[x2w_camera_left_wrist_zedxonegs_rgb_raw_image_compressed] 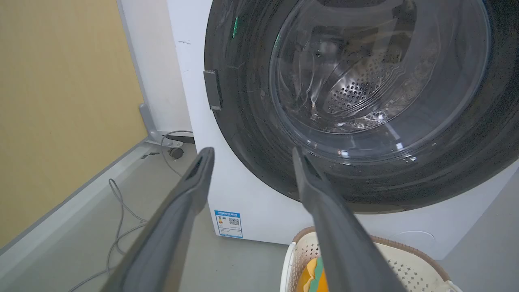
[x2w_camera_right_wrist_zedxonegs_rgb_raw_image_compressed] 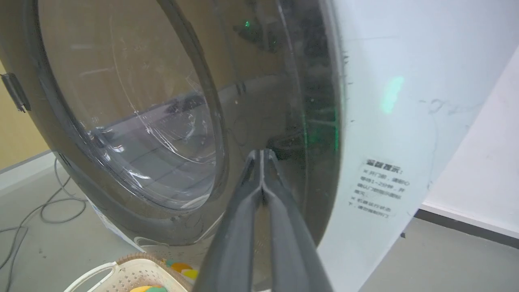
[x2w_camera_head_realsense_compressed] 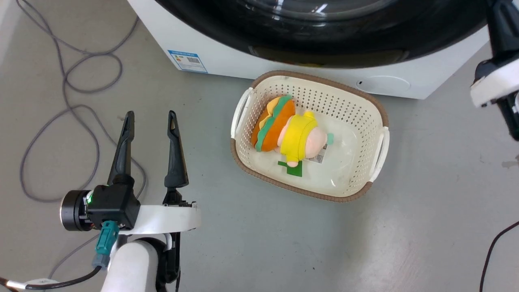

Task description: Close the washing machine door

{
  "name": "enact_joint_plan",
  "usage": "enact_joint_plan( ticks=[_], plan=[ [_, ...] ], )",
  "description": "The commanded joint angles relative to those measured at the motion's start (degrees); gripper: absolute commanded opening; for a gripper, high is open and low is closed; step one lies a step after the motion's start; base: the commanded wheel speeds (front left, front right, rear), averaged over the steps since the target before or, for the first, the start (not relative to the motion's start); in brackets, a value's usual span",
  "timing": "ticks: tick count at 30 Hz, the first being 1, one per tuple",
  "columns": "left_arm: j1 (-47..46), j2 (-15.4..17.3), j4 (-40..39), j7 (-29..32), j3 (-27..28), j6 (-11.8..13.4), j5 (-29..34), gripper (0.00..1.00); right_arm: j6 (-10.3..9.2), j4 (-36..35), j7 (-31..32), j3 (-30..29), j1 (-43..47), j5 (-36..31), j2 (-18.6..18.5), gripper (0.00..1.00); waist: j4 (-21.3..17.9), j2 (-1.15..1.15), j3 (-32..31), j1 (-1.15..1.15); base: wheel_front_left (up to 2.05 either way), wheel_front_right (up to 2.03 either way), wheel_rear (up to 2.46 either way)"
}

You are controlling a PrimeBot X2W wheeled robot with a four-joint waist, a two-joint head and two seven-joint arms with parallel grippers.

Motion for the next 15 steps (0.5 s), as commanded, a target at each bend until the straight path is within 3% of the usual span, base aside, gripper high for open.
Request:
enact_joint_plan(
  ticks=[1,15],
  plan=[
    [-1.09,0.01,-0.31,-0.25,-0.10,0.27,-0.34,1.00,-0.09,1.12,-0.26,-0.45,-1.64,-0.23,-0.39,0.00,0.12,0.00,0.19,0.00,0.00,0.00,0.00],
    [-0.58,0.01,0.19,-0.25,0.02,1.15,-0.57,1.00,-0.09,4.75,-0.26,-5.19,-2.97,-6.13,3.13,0.00,-0.10,0.00,-1.35,0.00,0.00,0.00,0.00]
  ],
)
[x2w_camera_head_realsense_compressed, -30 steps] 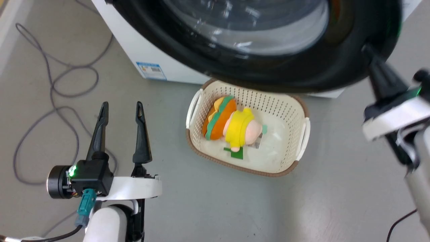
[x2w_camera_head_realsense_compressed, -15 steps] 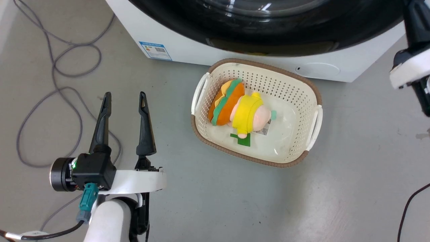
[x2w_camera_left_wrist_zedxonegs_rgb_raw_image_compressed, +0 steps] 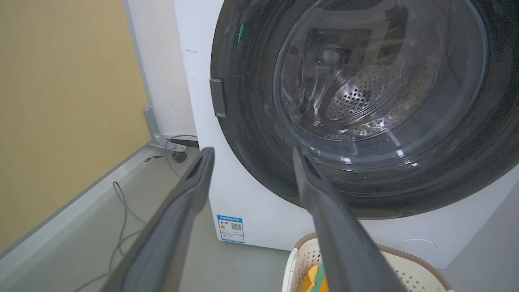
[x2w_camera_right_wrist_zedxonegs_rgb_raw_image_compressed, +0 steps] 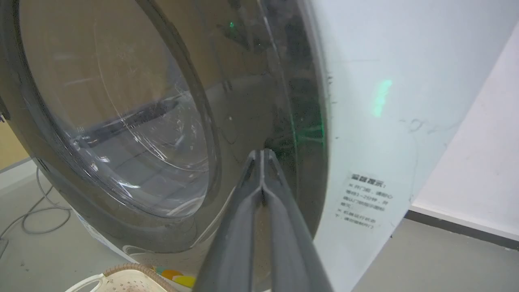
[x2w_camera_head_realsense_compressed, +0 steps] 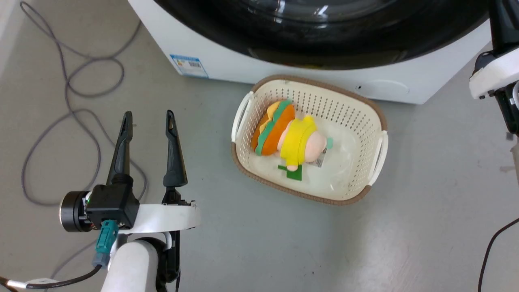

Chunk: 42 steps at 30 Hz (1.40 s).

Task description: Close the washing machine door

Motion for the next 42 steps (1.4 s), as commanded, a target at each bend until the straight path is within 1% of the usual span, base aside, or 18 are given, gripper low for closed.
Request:
enact_joint_plan(
  ticks=[1,12,16,19,25,34,35,36,42],
  plan=[
    [-0.17,0.02,0.36,-0.25,0.23,0.14,-0.11,1.00,-0.11,-1.43,-0.26,-0.79,0.75,-0.58,0.22,0.00,-0.35,0.00,-1.29,-0.01,0.00,0.00,0.00],
    [4.42,0.02,3.89,-0.25,2.66,-0.82,1.18,1.00,-0.11,-17.74,-0.26,-4.49,15.28,-4.18,4.04,0.00,-4.28,0.00,-11.73,-0.01,0.00,0.00,0.00],
    [6.33,0.02,5.01,-0.25,3.90,-1.30,1.77,1.00,-0.11,-23.12,-0.26,-6.04,20.61,-5.48,6.60,0.00,-5.78,0.00,-15.19,-0.01,0.00,0.00,0.00],
    [7.80,0.02,5.64,-0.25,4.94,-1.58,2.07,1.00,-0.11,-25.85,-0.26,-5.73,24.98,-6.05,9.00,0.00,-6.85,0.00,-17.47,-0.01,0.00,0.00,0.00],
    [10.71,0.02,6.59,-0.25,6.29,-1.90,2.74,1.00,-0.11,-27.99,-0.26,-5.65,34.09,-6.02,13.20,0.00,-8.12,0.00,-21.03,-0.01,0.00,0.00,0.00],
    [13.79,0.02,7.58,-0.25,6.16,-2.81,3.25,1.00,-0.11,-29.23,-0.26,-6.45,45.62,-4.43,15.91,0.00,-8.30,0.00,-24.09,-0.01,0.00,0.00,0.00],
    [14.06,0.02,7.66,-0.25,6.08,-2.90,3.21,1.00,-0.11,-29.44,-0.26,-6.31,46.81,-4.21,16.02,0.43,-8.32,0.00,-24.19,-0.01,0.00,0.00,0.00],
    [14.29,0.02,7.76,-0.25,6.01,-2.99,3.19,1.00,-0.11,-29.46,-0.26,-6.10,47.85,-4.14,16.10,1.00,-8.36,0.00,-24.24,-0.01,0.00,0.00,0.00],
    [14.79,0.02,8.47,-0.25,5.52,-3.98,2.58,1.00,-0.11,-31.07,-0.26,-5.08,50.86,-1.36,16.19,1.00,-8.48,0.00,-24.15,-0.01,0.00,0.00,0.00]
  ],
)
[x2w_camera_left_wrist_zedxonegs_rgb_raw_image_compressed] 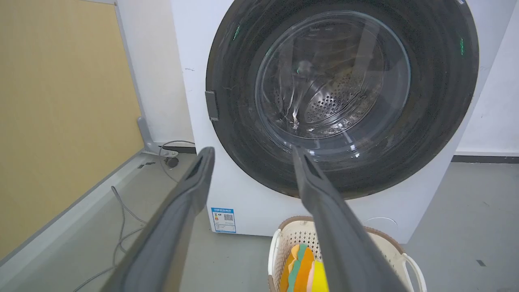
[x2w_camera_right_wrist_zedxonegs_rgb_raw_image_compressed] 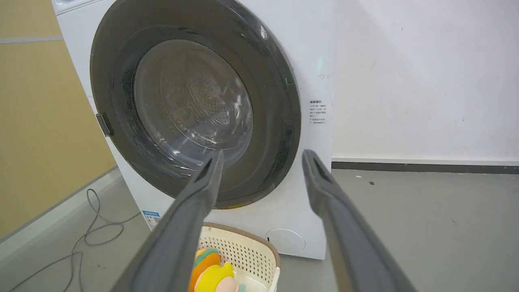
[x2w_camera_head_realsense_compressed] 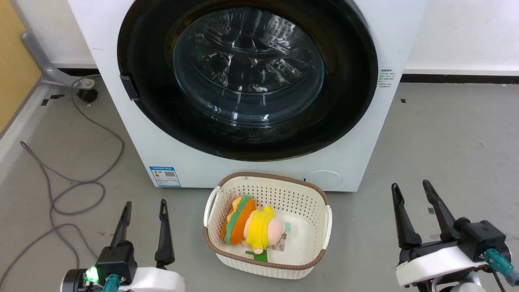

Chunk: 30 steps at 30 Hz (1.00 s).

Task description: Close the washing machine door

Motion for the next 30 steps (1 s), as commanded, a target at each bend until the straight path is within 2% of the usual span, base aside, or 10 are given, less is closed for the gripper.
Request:
enact_joint_plan(
  ticks=[1,3,4,30],
  plan=[
    [0.59,0.06,0.39,-0.25,0.00,-0.23,-0.11,1.00,-0.05,-0.51,-0.26,0.07,0.82,0.32,0.33,1.00,0.00,0.00,0.10,0.01,0.00,0.00,0.00],
    [0.48,0.06,0.52,-0.25,0.11,-0.21,-0.54,1.00,-0.05,-0.77,-0.26,0.04,0.99,0.38,0.33,1.00,0.04,0.00,0.11,0.01,0.00,0.00,0.00],
    [-0.01,0.00,0.46,0.05,0.03,-0.14,-0.45,0.00,0.00,-0.39,0.03,0.02,0.25,0.19,0.01,0.00,0.02,0.00,0.11,0.01,0.00,0.00,0.00],
    [-0.21,0.01,-0.51,3.12,0.16,-1.14,0.21,0.00,-0.01,-2.09,3.07,-0.01,1.07,-1.68,0.08,0.00,0.01,0.00,-0.10,0.01,0.00,0.00,0.00]
  ],
)
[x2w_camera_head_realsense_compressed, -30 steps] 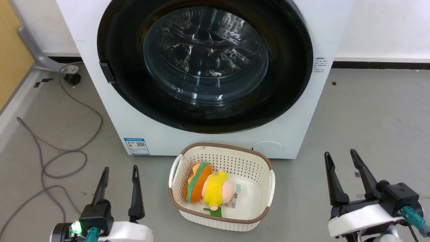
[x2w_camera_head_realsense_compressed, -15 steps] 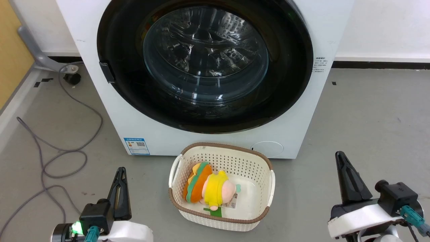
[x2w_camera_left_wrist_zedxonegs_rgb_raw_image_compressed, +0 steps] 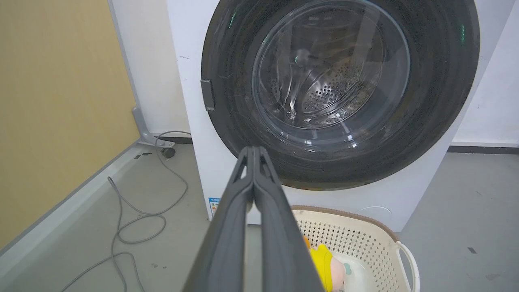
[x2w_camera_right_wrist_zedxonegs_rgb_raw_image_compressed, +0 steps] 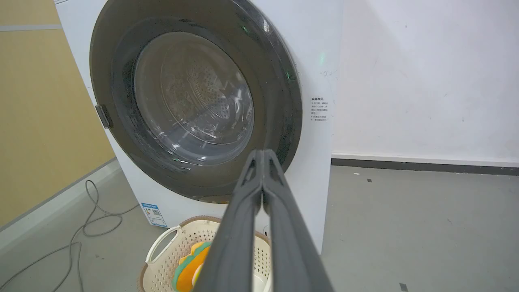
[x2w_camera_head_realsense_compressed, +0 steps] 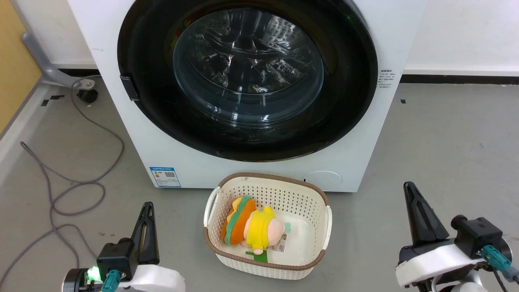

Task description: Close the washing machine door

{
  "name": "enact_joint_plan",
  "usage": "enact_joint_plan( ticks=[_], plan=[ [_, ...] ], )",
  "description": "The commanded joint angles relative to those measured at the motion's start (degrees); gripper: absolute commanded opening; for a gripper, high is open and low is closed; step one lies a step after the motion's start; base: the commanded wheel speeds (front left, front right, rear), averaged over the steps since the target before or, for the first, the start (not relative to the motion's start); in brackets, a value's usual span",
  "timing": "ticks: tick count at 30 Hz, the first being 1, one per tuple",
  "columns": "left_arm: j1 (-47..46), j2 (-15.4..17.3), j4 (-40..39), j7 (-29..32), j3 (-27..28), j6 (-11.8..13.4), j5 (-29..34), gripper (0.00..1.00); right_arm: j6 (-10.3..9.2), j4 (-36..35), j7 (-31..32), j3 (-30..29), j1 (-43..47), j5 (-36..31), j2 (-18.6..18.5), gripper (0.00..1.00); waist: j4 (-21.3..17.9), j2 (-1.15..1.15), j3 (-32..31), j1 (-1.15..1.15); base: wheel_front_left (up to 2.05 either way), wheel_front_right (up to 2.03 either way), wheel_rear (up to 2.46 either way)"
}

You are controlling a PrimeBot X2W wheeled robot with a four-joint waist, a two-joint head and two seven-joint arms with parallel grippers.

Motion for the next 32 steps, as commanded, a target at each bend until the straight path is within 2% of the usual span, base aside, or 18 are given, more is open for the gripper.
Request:
enact_joint_plan(
  ticks=[1,32],
  plan=[
    [-0.21,0.01,-0.36,0.40,0.15,-0.46,0.51,0.00,-0.01,-0.55,0.47,-0.02,0.81,-0.75,0.07,0.00,0.00,0.00,-0.01,0.00,0.00,0.00,0.00],
    [-0.45,0.03,-1.49,3.92,0.37,-1.63,1.28,0.00,-0.02,-2.59,3.99,-0.08,1.78,-2.92,0.15,0.00,0.00,0.00,-0.26,0.00,0.00,0.00,0.00]
  ],
)
